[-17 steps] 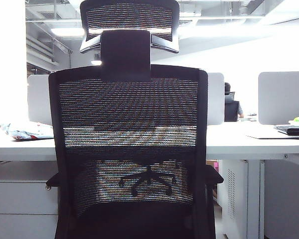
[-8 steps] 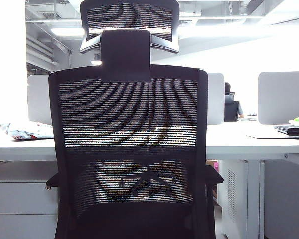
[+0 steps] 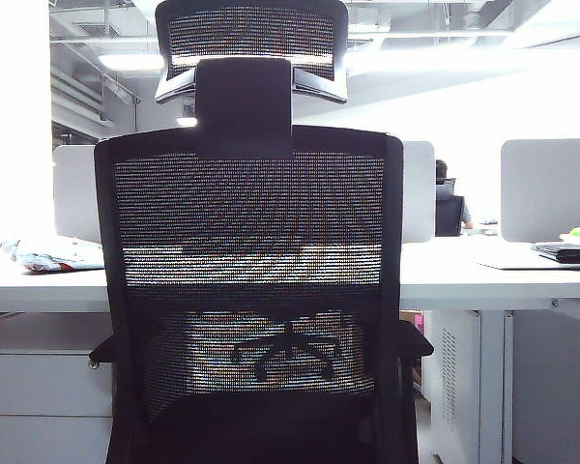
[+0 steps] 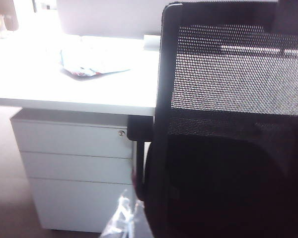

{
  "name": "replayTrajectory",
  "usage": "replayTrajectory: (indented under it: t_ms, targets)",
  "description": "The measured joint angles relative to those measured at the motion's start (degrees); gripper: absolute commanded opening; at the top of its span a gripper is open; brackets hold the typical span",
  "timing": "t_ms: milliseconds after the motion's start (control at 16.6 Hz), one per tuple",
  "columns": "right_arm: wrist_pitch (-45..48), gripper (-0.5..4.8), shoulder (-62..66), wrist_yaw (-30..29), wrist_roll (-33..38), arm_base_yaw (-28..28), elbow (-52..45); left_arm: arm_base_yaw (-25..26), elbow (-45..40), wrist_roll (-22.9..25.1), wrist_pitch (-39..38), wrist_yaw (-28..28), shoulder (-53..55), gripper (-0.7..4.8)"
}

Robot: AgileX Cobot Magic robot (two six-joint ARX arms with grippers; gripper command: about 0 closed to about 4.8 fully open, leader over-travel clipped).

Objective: Push the black chair under the table.

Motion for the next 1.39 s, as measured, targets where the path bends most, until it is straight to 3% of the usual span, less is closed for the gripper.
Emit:
replayTrajectory:
  t_ms: [301, 1386]
  targets:
    - [0.0, -0.05, 0.0, 0.0, 0.0, 0.0, 0.0, 0.0, 0.0, 2.7, 0.0, 0.0, 0.0, -0.05]
    - [0.0, -0.05, 0.0, 0.0, 0.0, 0.0, 0.0, 0.0, 0.0, 3.3, 0.0, 0.0, -0.1, -0.05]
